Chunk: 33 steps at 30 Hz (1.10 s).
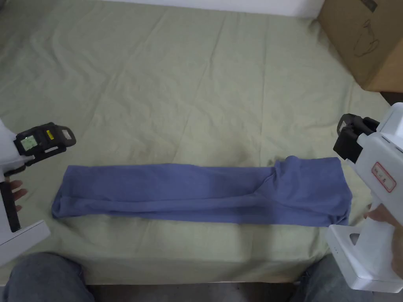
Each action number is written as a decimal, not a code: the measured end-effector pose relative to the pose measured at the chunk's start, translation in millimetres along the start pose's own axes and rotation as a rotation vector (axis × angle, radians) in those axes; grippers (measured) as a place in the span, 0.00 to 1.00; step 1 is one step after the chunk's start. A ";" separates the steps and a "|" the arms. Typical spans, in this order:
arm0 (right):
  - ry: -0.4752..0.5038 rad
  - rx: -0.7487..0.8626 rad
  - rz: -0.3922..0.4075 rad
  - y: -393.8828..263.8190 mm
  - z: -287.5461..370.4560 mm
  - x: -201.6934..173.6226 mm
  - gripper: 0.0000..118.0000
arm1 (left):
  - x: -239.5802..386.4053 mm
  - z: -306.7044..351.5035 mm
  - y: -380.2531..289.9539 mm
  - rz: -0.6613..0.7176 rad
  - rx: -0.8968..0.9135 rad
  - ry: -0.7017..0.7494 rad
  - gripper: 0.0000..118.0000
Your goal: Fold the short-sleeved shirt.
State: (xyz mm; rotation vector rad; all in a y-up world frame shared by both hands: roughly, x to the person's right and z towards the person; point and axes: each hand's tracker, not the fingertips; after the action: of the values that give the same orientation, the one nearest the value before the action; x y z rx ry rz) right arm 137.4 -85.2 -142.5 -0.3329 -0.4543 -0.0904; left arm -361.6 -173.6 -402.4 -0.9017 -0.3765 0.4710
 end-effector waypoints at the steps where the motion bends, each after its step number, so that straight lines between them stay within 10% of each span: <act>1: -0.002 -0.005 0.005 -0.6 -1.0 -1.1 0.00 | -12.3 -6.4 -1.2 0.030 -0.037 -0.003 1.00; 15: 0.002 -0.075 0.011 -6.1 -23.4 -15.3 0.00 | -44.2 -64.6 -24.3 0.127 -0.278 -0.031 0.83; 20: 0.009 -0.101 0.012 -13.6 -25.8 -17.0 0.00 | -28.3 -80.2 -34.6 0.140 -0.309 -0.037 0.23; 23: 0.005 -0.111 0.026 -15.6 -22.2 -14.7 0.00 | -19.7 -83.4 -40.0 0.122 -0.319 0.083 0.06; 33: 0.011 -0.089 -0.001 -12.5 -12.3 7.7 0.00 | 91.3 -22.7 -19.2 -0.224 -0.187 0.191 0.04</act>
State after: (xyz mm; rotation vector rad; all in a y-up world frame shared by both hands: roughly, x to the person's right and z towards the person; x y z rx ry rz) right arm 147.5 -101.1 -145.8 -0.4196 -0.4408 -0.1138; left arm -269.6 -149.7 -389.2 -1.0625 -0.3454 0.1434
